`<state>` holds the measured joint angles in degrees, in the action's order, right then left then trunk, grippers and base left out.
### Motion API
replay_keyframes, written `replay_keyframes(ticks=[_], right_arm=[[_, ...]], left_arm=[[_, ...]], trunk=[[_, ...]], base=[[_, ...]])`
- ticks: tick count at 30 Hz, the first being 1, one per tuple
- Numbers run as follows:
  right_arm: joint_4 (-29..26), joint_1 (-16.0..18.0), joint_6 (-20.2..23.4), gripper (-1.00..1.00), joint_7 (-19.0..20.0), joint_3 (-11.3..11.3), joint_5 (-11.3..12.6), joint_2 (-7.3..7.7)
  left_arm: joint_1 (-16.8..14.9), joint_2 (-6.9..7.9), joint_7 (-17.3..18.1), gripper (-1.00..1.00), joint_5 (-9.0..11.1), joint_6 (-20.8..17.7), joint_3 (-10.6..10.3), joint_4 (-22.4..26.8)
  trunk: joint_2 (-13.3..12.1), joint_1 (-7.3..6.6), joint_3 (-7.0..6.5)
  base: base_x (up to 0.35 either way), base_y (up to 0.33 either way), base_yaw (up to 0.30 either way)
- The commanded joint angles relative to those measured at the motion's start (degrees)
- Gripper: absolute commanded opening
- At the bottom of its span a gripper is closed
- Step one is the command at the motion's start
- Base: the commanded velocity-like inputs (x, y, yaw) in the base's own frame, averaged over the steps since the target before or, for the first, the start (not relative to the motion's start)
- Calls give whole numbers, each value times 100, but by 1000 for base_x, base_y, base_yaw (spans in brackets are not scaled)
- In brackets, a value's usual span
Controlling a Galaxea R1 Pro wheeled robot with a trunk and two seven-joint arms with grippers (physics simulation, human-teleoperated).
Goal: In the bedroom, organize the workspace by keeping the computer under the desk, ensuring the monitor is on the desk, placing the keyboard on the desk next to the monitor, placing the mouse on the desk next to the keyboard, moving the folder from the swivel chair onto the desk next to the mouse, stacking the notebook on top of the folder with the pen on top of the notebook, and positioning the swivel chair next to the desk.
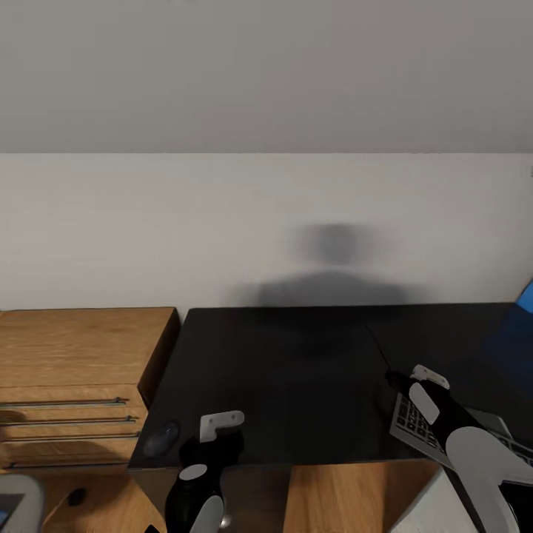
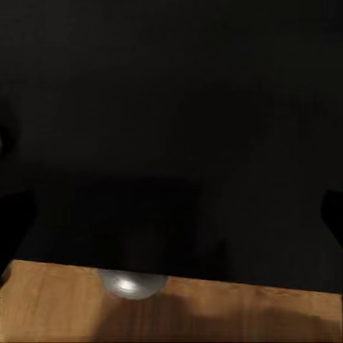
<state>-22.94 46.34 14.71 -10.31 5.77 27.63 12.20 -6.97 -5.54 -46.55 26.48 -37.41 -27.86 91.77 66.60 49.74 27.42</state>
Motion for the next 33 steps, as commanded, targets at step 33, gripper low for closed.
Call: replay_keyframes(ticks=[33], right_arm=[[112, -3, -25, 100, -30, -21, -12, -16]], left_arm=[[-6, 1, -56, 100, 52, -13, 1, 6]], trunk=[[4, -2, 7]], base=[[-12, 0, 114]])
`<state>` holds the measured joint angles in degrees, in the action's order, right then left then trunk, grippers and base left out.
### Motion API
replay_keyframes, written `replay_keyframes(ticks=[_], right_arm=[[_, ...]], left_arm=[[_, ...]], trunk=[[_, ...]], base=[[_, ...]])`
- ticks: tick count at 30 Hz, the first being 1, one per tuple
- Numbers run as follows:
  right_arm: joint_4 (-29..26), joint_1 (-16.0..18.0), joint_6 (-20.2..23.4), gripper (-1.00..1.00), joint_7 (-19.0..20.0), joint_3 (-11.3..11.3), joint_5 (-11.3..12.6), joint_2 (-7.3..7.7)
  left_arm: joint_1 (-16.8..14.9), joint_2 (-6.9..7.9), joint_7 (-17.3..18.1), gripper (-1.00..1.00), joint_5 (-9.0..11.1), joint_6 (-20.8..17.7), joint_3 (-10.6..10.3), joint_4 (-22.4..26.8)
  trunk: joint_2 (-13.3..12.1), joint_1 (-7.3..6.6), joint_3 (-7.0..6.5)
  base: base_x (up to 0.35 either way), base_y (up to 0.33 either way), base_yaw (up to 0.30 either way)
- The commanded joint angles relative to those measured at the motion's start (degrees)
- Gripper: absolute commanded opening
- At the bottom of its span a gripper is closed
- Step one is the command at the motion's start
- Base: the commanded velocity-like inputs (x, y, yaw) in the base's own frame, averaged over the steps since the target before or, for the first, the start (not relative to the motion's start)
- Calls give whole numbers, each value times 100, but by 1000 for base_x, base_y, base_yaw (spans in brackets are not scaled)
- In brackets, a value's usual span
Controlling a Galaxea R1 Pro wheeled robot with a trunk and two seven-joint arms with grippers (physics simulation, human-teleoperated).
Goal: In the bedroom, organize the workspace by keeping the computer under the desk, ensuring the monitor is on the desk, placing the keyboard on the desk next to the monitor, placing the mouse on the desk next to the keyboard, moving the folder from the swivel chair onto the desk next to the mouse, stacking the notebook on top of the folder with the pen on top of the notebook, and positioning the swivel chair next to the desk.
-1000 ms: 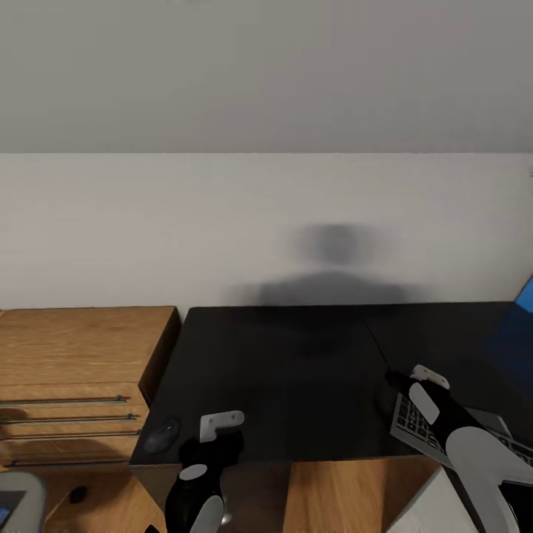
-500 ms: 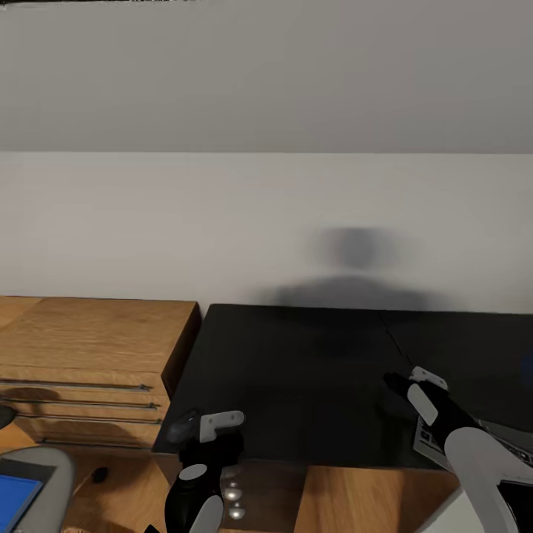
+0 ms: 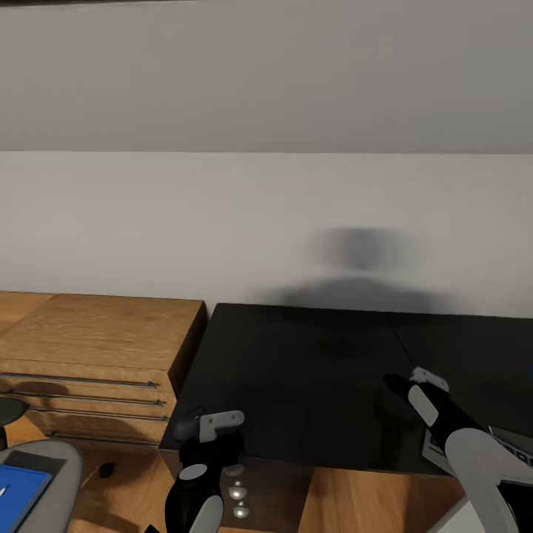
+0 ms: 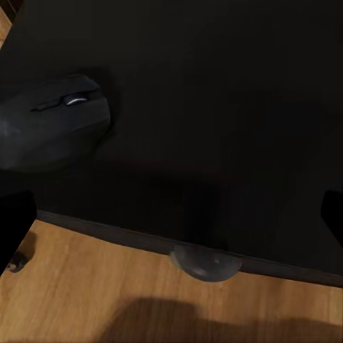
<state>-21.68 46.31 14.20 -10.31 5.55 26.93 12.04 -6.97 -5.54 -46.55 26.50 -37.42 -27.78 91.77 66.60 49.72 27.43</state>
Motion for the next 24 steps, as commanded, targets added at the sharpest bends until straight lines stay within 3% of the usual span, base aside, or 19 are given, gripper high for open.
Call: replay_keyframes(ticks=[1, 12, 19, 24], right_arm=[[-26, 1, 24, 100, -31, 0, 48, 0], [-515, -8, 28, 100, -90, -1, -371, 39], [-532, -8, 40, 100, -93, -1, -396, 54], [-478, -10, 31, 100, -88, 2, -409, 205]], left_arm=[[-6, 1, -56, 100, 50, -11, -8, 7], [-6, 1, -56, 100, 49, -11, -20, 8], [-6, -7, -56, 100, 49, -11, -29, 8], [-6, -14, -56, 100, 49, -11, -67, 8]], trunk=[[4, 0, 6], [4, 0, 6], [4, 0, 6], [4, 0, 6]], base=[[0, 0, 0], [0, 0, 0], [0, 0, 0], [0, 0, -116]])
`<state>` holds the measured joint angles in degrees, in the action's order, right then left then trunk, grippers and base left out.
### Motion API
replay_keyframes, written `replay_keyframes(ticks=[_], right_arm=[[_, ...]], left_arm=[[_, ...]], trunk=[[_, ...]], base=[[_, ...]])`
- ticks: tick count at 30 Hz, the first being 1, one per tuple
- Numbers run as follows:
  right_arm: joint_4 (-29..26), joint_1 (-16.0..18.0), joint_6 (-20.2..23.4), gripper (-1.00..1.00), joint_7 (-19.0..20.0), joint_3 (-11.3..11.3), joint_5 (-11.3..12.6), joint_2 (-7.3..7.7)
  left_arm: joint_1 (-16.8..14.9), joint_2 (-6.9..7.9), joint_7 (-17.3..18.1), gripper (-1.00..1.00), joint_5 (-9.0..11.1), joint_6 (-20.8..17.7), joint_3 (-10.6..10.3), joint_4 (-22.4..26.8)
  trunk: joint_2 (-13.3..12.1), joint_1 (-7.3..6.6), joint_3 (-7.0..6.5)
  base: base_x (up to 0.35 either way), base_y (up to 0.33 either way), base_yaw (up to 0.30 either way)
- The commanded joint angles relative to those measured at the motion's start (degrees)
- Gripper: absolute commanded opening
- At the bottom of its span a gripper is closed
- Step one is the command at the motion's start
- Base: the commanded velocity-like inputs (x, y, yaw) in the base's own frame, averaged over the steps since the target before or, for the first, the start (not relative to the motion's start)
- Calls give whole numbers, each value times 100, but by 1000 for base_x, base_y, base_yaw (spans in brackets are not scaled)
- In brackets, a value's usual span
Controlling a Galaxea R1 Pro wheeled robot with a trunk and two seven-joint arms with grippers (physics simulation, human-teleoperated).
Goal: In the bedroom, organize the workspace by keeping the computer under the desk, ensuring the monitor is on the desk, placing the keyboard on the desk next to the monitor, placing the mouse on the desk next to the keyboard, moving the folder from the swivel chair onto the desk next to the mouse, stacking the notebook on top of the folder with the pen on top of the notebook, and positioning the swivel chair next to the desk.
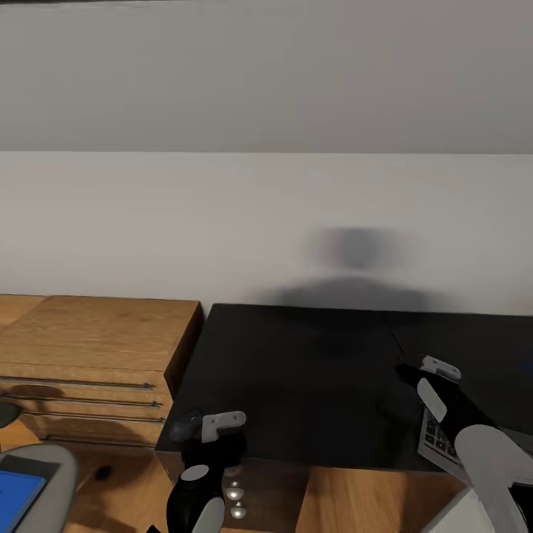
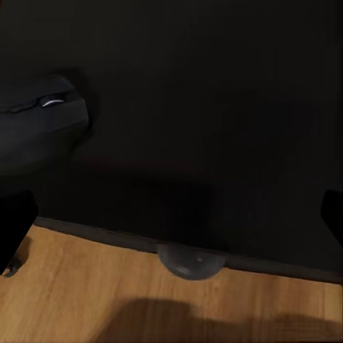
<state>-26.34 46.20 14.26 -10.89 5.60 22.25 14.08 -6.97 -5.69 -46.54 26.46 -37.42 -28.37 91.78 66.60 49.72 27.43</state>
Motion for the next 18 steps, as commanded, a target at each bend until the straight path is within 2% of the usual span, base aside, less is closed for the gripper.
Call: replay_keyframes(ticks=[1, 5, 9, 14, 18], right_arm=[[12, -2, 21, 100, -26, -1, 63, 74], [53, -6, 18, 100, -21, 3, 66, 162], [78, -13, 20, 100, -25, 14, 68, 226], [89, -14, 27, 100, -20, 13, 68, 345], [92, -15, 39, 100, -18, 15, 68, 368]], left_arm=[[-6, 0, -56, 100, 52, -9, -54, 6], [-6, 2, -60, 100, 52, -5, -190, 6], [-6, 5, -64, 100, 52, -3, -310, 6], [-6, 11, -65, 100, 50, -2, -345, 6], [-6, 14, -67, 100, 48, -2, -349, 6]], trunk=[[4, 0, 6], [4, 0, 6], [4, 0, 6], [4, 0, 6], [4, 0, 6]], base=[[0, 0, -204], [0, 0, -199], [0, 0, -76], [0, 0, -21], [0, 0, -4]])
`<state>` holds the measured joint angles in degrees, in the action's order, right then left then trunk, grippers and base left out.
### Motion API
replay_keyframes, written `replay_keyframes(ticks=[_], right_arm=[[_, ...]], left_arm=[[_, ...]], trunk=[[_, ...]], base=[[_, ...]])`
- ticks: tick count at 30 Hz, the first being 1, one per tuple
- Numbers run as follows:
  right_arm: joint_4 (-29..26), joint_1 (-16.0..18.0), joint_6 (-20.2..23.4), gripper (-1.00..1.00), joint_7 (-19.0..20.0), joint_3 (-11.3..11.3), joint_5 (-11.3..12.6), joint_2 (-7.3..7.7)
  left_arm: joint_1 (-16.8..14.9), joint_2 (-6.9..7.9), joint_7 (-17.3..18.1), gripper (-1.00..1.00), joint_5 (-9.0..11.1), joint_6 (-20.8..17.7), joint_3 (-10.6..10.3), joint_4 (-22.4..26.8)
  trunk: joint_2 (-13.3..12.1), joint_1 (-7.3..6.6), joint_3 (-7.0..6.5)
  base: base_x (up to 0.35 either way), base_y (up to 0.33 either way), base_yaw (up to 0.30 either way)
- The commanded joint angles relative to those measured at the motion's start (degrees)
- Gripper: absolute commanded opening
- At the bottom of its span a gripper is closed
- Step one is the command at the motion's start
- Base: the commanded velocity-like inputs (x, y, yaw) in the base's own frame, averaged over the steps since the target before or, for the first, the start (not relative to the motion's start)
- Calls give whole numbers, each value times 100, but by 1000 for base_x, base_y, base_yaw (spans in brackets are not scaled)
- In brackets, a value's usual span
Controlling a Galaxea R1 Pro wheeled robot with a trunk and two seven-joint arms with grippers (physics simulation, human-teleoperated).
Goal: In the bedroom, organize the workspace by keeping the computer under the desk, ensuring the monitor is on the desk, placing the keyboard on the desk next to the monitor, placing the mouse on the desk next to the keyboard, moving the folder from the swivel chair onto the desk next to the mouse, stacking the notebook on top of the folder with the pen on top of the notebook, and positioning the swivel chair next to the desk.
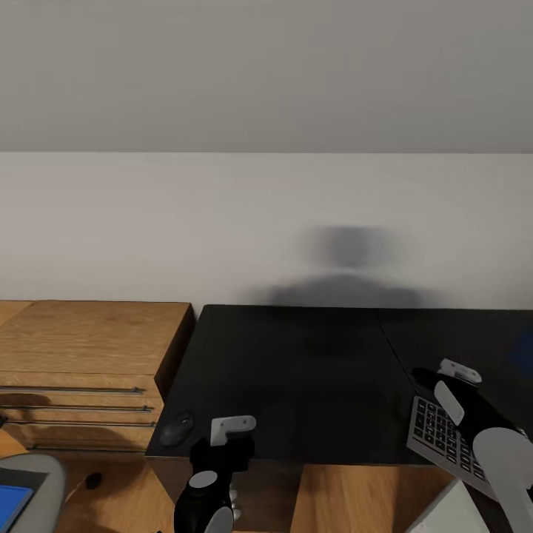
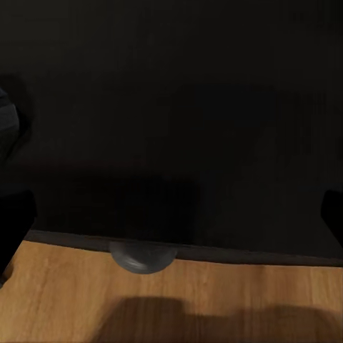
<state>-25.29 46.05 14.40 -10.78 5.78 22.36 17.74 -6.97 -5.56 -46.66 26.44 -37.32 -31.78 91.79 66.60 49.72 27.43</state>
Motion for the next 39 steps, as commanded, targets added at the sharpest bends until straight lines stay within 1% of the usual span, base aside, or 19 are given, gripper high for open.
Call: replay_keyframes(ticks=[1, 5, 6, 10, 14, 15, 20, 29, 33, 39], right_arm=[[-11, 1, 33, 100, -30, -2, 58, 6], [60, 1, 56, 100, -34, 1, 58, 20], [295, 1, 90, 100, -36, 10, 61, 29], [455, 1, 194, 100, -38, 17, 66, 34], [491, 1, 287, 100, -38, 19, 66, 40], [516, 1, 461, 100, -39, 20, 67, 87], [517, 1, 601, 100, -39, 22, 74, 117], [516, 1, 629, 100, -39, 20, 76, 124], [516, 1, 627, 100, -39, 20, 76, 121], [516, 1, 626, 100, -39, 20, 72, 116]], left_arm=[[-6, 1, -56, 100, 49, -12, -9, 6], [-6, 2, -55, 100, 47, -12, -11, 6], [-6, 2, -54, 100, 46, -12, -12, 12], [-6, 1, -61, 100, 46, -10, -12, 27], [-4, 0, -62, 100, 46, -7, -12, 30], [0, 1, -63, 100, 46, 14, -13, 32], [-1, 2, -63, 100, 46, 29, -13, 32], [-3, 2, -62, 100, 46, 32, -13, 32], [-1, 2, -61, 100, 46, 32, -13, 32], [-3, 1, -59, 100, 46, 32, -13, 32]], trunk=[[4, 0, 6], [4, 0, 6], [4, 0, 6], [4, 0, 6], [4, 0, 6], [4, 0, 6], [4, 0, 6], [4, 0, 6], [4, 0, 6], [4, 0, 6]], base=[[0, 0, -2], [0, 0, -1], [0, 0, 0], [0, 0, 0], [0, 0, 0], [0, 0, 0], [0, 0, 0], [-1, 0, 0], [-165, 0, 0], [-37, 0, 0]])
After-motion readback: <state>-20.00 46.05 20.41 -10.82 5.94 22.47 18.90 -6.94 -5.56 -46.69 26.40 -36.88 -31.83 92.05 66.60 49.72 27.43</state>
